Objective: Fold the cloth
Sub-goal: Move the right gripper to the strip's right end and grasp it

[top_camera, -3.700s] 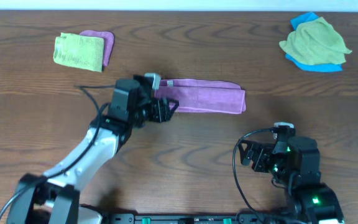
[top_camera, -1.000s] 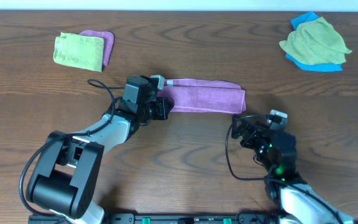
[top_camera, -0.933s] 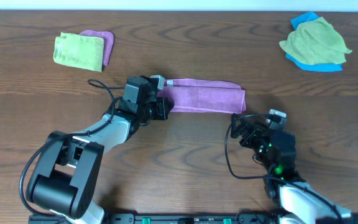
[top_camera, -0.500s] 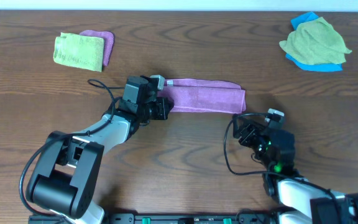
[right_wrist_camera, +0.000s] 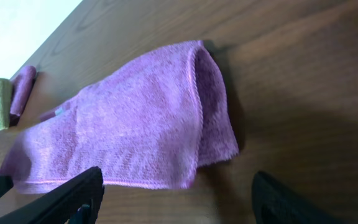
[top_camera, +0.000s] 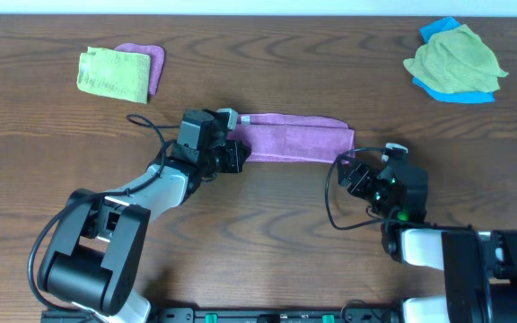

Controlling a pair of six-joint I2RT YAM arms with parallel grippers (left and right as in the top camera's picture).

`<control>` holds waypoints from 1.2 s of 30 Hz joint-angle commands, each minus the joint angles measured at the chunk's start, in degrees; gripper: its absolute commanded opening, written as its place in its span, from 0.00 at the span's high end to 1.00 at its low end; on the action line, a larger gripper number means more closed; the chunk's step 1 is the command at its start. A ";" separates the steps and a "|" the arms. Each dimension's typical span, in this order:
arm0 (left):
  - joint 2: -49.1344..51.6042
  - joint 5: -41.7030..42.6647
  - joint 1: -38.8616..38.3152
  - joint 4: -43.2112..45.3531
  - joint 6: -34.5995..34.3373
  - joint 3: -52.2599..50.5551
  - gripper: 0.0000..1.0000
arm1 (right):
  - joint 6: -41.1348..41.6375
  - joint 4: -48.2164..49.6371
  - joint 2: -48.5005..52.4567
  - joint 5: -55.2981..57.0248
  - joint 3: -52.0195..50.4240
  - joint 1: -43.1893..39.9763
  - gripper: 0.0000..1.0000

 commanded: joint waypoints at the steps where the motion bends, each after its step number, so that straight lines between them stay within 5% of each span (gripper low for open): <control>1: 0.33 -0.33 -0.11 -0.17 0.81 0.76 0.94 | -2.75 -0.09 0.44 -2.27 1.01 -1.14 0.23; 13: 0.33 -0.37 -0.11 -0.13 0.81 0.76 0.94 | -2.69 -5.55 1.95 -5.60 3.19 -8.02 0.23; 36: 0.33 -0.37 -0.11 -0.13 0.76 0.76 0.94 | 8.98 -2.71 13.40 -19.80 9.40 -7.93 0.23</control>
